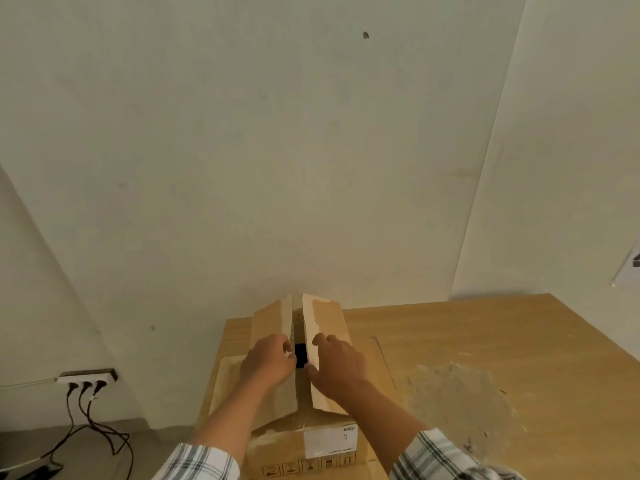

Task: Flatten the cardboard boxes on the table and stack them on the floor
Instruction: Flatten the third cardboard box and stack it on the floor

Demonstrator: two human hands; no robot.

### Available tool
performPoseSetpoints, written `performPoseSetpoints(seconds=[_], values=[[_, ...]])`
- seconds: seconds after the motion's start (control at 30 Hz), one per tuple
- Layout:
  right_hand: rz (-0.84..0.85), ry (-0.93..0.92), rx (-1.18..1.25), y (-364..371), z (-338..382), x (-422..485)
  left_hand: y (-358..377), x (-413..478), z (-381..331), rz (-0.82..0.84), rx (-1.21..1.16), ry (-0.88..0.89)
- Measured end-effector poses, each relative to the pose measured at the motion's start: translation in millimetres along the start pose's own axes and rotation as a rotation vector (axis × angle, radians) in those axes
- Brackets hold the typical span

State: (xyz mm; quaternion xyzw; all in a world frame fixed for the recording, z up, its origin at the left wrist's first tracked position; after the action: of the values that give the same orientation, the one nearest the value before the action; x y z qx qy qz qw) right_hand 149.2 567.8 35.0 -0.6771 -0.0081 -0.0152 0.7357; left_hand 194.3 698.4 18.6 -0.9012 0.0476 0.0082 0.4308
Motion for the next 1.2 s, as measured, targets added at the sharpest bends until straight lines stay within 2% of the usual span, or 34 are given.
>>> performPoseSetpoints(seconds=[0.27,0.43,0.57,0.67,0.83,0.93,1.0,1.1,1.2], values=[[0.021,0.004,-0.078,20,10,-1,22,4,5,-0.028,0.163,0.004],[-0.075,0.047,-0.389,-13,-19,1,26,8,8,-0.003,0.178,0.015],[0.015,0.155,-0.621,-1,-64,-5,2,9,2,-0.048,0.117,0.075],[0.132,0.158,-0.737,26,-84,-11,-25,10,7,-0.082,0.252,0.114],[0.19,0.198,-0.447,60,-86,-16,-55,14,18,-0.028,0.736,0.112],[0.228,0.228,-0.286,77,-85,-11,-57,14,40,0.037,0.874,0.073],[0.232,0.245,-0.225,78,-82,-3,-48,11,66,0.115,0.819,0.038],[0.269,0.259,-0.174,79,-80,7,-26,5,98,0.209,0.503,-0.012],[0.358,0.258,-0.15,85,-80,14,-1,-4,115,0.305,0.294,-0.098]])
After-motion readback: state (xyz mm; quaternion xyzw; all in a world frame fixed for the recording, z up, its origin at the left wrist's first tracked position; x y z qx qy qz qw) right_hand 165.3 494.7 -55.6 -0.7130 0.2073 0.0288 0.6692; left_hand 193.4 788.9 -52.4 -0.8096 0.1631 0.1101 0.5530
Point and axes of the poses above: each hand's wrist, its own x-axis towards the middle knuckle, its own y-axis out of the palm, z = x × y, the point moved 10 cm from there along x, towards the middle knuckle, and after that the axes turned 12 degrees about -x, right-handed, at the moved point
